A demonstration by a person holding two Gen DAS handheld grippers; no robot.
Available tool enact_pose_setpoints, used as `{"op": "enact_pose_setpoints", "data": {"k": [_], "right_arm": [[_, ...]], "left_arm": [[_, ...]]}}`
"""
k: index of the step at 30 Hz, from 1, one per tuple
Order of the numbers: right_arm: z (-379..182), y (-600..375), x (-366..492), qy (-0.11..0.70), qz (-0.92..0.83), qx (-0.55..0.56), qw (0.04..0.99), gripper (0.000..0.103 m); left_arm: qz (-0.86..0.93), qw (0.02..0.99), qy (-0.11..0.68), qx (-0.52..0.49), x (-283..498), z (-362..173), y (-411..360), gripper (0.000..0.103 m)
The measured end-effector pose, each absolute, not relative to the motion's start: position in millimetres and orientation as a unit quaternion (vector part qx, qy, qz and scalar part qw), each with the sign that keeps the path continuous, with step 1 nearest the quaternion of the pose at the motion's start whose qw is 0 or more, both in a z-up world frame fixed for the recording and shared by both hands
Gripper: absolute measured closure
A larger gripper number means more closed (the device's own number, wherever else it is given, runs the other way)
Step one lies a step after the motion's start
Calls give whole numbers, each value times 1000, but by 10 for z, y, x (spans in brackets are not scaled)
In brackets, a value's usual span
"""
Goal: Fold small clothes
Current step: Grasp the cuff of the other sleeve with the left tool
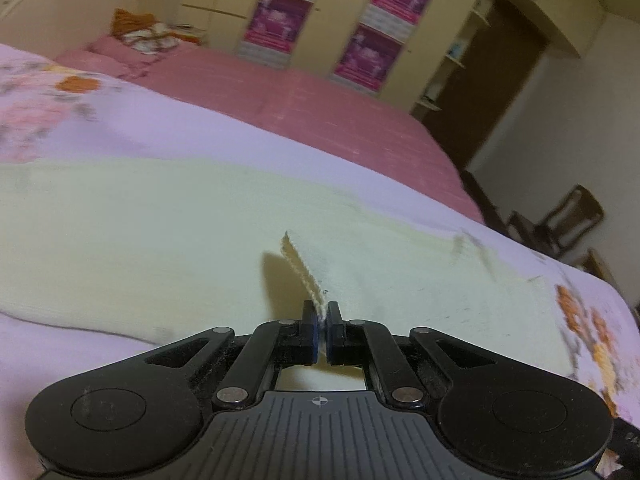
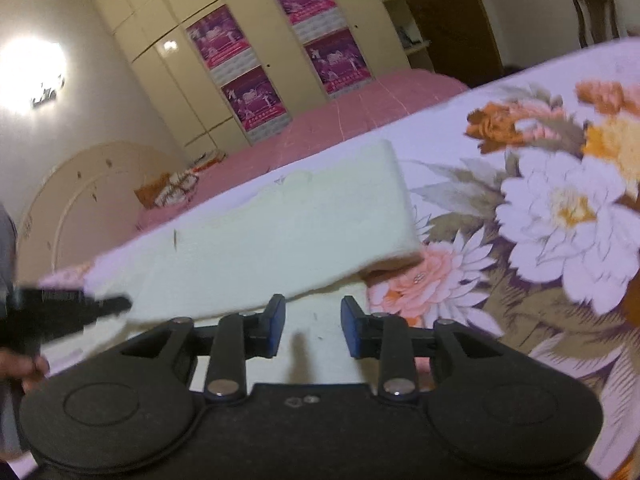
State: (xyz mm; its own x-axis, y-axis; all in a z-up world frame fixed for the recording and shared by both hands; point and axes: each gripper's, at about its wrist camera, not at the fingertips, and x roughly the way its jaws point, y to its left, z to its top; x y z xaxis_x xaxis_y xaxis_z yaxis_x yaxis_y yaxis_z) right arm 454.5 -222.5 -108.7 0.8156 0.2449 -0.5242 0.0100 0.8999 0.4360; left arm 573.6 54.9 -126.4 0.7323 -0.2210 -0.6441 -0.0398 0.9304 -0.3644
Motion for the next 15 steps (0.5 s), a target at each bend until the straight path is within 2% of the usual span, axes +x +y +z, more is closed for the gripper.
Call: {"op": "enact_pose_setpoints", "data": {"k": [4, 15], "right_arm": [[-1121, -2225, 4632, 301, 68, 234, 922, 72], [-1395, -2644, 4972, 304, 49, 398, 865, 70]], "left_arm": [[-41, 912, 365, -181, 5748, -1339, 772, 99], [-40, 910, 369, -186, 5697, -1458, 982, 99]]}}
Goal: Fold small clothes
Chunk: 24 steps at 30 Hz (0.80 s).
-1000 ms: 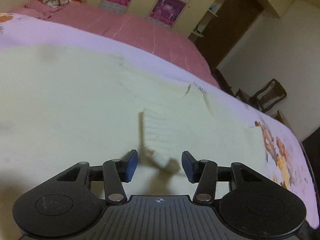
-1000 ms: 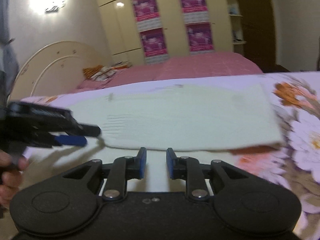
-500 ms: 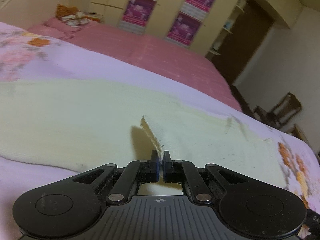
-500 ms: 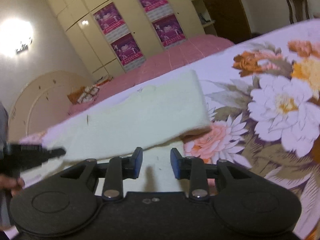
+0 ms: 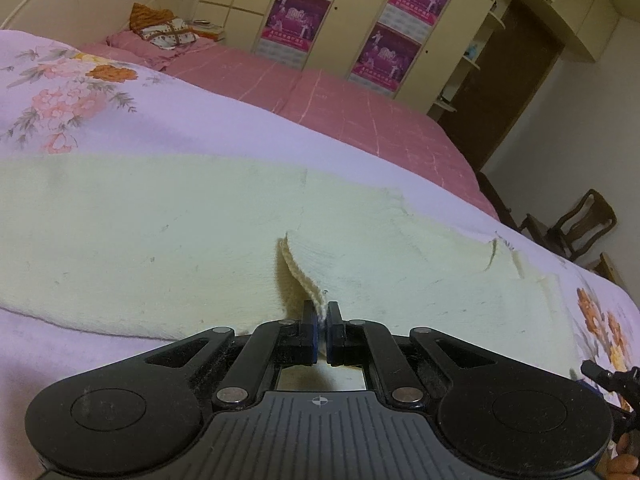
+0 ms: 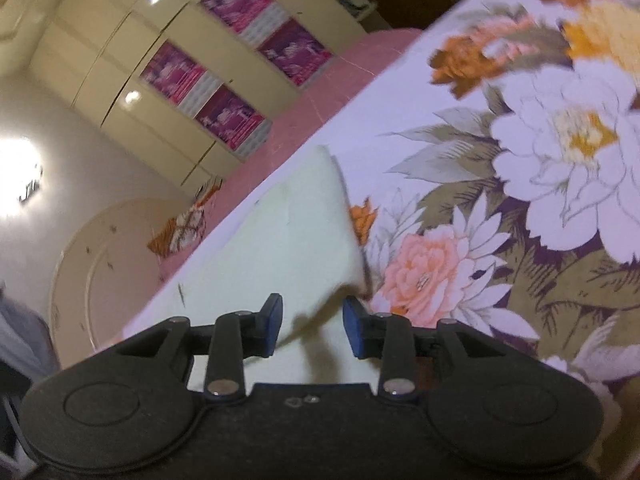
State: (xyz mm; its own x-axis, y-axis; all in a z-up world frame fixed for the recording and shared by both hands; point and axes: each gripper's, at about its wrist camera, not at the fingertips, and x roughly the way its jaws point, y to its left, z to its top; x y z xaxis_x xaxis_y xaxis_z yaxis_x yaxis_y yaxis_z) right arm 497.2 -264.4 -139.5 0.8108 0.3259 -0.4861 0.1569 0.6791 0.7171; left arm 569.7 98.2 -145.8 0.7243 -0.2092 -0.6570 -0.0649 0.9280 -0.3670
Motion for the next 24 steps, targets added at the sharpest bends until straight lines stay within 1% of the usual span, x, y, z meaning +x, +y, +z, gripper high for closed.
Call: {"op": "enact_pose_setpoints", "data": {"k": [3, 5, 6, 8, 9, 13, 16, 19, 20, 21, 22, 23, 24], "right_arm": [[-1456, -2728, 5024, 298, 49, 434, 849, 71], [-1464, -2739, 5046, 297, 46, 435, 849, 74], [-1468, -2733, 5052, 298, 45, 432, 850, 77], [-1482, -2722, 5061, 303, 39, 421, 854, 90], [-1489, -2717, 5070, 306, 37, 413, 857, 98], [-1444, -2685, 5031, 301, 44, 393, 868, 99], [-1412, -2633, 5033, 302, 46, 368, 878, 99], [-1469, -2621, 5063, 310, 39, 357, 881, 100], [-1444, -2613, 5067, 313, 38, 346, 884, 101], [-1428, -2606, 5054, 316, 38, 337, 886, 100], [-1403, -2607, 5034, 318, 39, 330, 888, 94], [-1347, -2613, 4990, 320, 38, 318, 891, 89], [-1288, -2612, 4919, 312, 37, 306, 899, 78]], "left_arm": [[-41, 909, 369, -188, 5646, -1479, 1024, 99], [-42, 910, 372, -181, 5640, -1483, 1006, 99], [-42, 909, 374, -177, 5630, -1485, 985, 99], [-41, 912, 376, -157, 5629, -1472, 935, 99], [-40, 916, 371, -151, 5620, -1448, 925, 99], [-34, 926, 346, -148, 5585, -1341, 962, 99], [-30, 917, 374, -135, 5631, -1439, 959, 99], [-31, 922, 367, -122, 5615, -1454, 947, 99], [-29, 922, 367, -120, 5613, -1446, 954, 96], [-22, 923, 365, -119, 5599, -1431, 969, 88], [-10, 925, 361, -118, 5567, -1407, 989, 81], [19, 932, 347, -107, 5498, -1341, 1017, 53], [39, 940, 325, -94, 5415, -1274, 1013, 32]]}}
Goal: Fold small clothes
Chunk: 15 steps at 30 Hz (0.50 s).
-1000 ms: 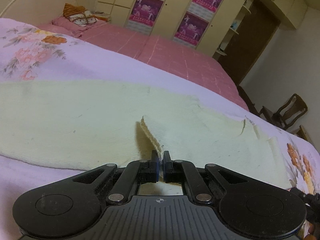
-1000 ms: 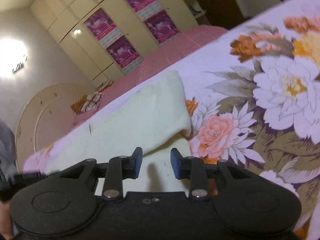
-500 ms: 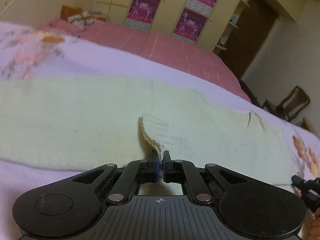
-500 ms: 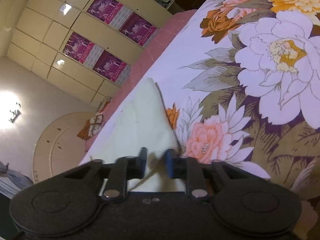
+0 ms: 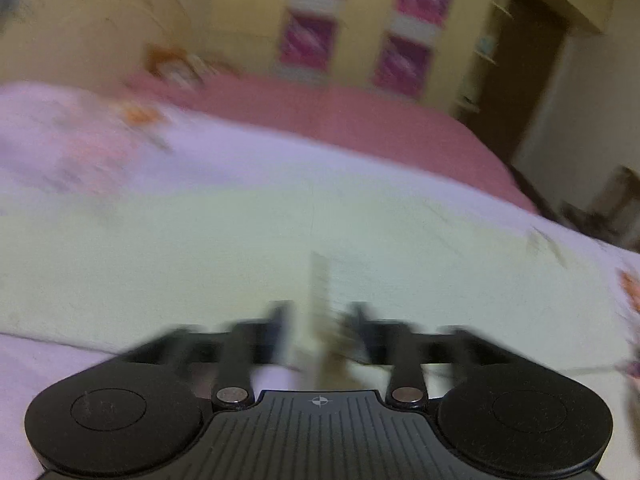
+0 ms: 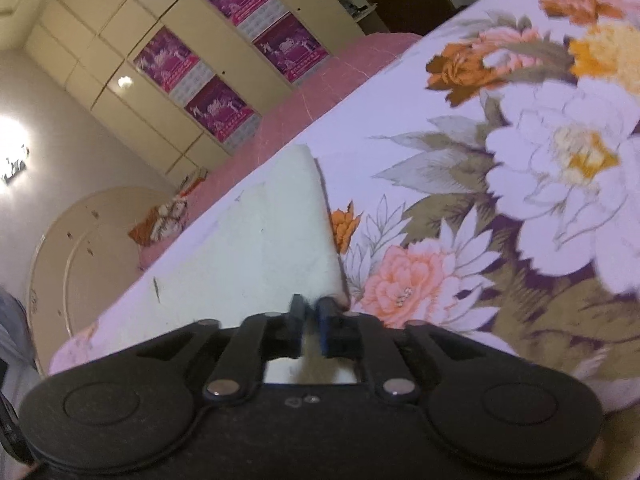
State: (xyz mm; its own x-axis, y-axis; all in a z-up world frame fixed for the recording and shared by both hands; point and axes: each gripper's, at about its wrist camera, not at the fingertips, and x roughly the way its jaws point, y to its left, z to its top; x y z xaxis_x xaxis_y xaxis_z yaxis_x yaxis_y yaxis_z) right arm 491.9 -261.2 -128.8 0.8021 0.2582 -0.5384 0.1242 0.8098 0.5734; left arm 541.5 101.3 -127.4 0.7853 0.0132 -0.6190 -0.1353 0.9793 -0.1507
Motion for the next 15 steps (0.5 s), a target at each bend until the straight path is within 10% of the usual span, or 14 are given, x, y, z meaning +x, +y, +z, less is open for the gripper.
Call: {"op": "enact_pose_setpoints", "data": {"k": [12, 15], "right_arm": [[-1267, -2352, 5329, 322, 49, 106, 940, 101], [-1178, -2436, 5301, 310, 47, 103, 944, 94]], "left_arm": [[-4, 940, 342, -6, 5607, -1439, 609, 34], [1, 952, 306, -16, 5525, -1299, 634, 34]]}}
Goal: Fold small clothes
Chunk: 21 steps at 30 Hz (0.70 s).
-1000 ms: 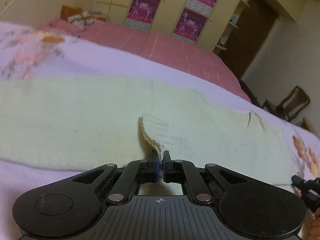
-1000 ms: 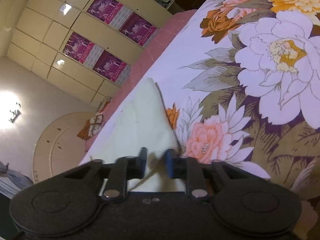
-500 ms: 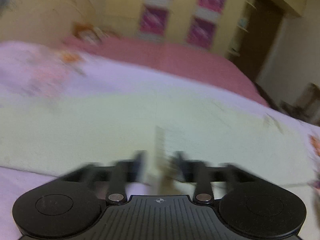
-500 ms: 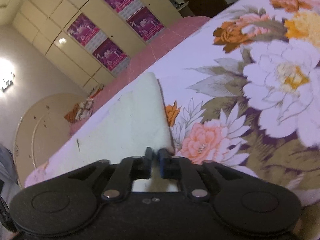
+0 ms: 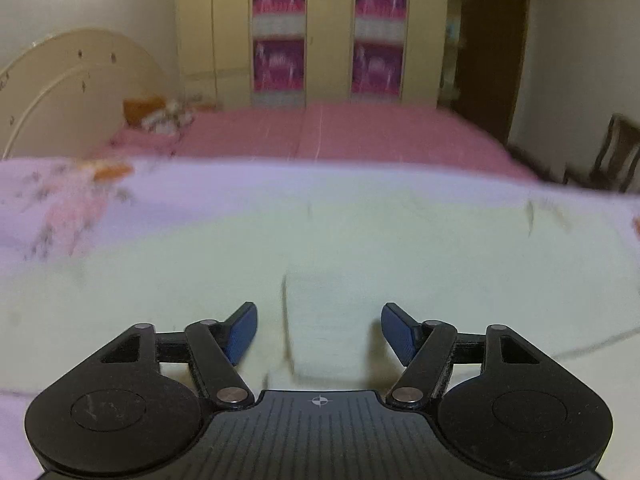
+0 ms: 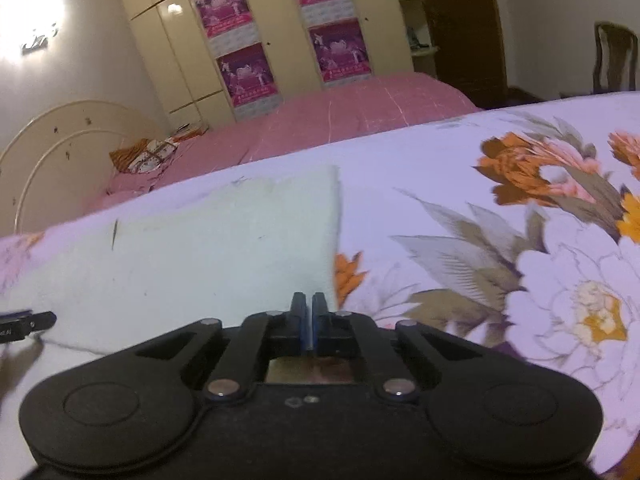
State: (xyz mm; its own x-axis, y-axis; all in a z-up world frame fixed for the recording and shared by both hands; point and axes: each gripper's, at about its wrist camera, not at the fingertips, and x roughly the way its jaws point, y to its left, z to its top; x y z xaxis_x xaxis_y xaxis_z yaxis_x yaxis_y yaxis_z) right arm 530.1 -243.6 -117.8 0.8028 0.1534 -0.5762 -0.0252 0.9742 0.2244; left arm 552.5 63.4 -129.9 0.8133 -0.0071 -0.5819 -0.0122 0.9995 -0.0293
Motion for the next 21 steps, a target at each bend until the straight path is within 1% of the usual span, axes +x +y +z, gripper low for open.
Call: {"op": "enact_pose_setpoints", "data": {"k": [1, 4, 9, 11, 13, 15, 16, 18, 20, 21], "right_arm": [[-1133, -2424, 5302, 289, 45, 90, 952, 80], [-1126, -2422, 5554, 282, 62, 109, 951, 84], [-1178, -2305, 6045, 287, 75, 87, 951, 85], [-1243, -2304, 6183, 303, 66, 69, 948, 90], [-1258, -2421, 6175, 300, 48, 81, 949, 96], [-1272, -2496, 6155, 301, 42, 90, 949, 98], [-1277, -2478, 6143, 299, 44, 81, 950, 98], [-1265, -2402, 6116, 298, 43, 55, 952, 98], [-1201, -2362, 6050, 298, 40, 57, 952, 93], [-1151, -2362, 5956, 291, 43, 65, 954, 84]], "left_arm": [[-4, 954, 301, -20, 5539, -1270, 611, 34], [-21, 953, 303, -1, 5678, -1268, 447, 34], [-25, 945, 326, 3, 5868, -1452, 370, 34], [-22, 948, 317, 11, 5849, -1476, 405, 34], [-5, 950, 312, 11, 5808, -1462, 463, 34], [6, 949, 315, -10, 5819, -1504, 562, 34], [5, 949, 315, -29, 5817, -1514, 618, 34], [7, 948, 319, -20, 5817, -1509, 595, 34], [19, 949, 314, -10, 5748, -1456, 546, 34], [19, 952, 305, -8, 5675, -1401, 526, 34]]}}
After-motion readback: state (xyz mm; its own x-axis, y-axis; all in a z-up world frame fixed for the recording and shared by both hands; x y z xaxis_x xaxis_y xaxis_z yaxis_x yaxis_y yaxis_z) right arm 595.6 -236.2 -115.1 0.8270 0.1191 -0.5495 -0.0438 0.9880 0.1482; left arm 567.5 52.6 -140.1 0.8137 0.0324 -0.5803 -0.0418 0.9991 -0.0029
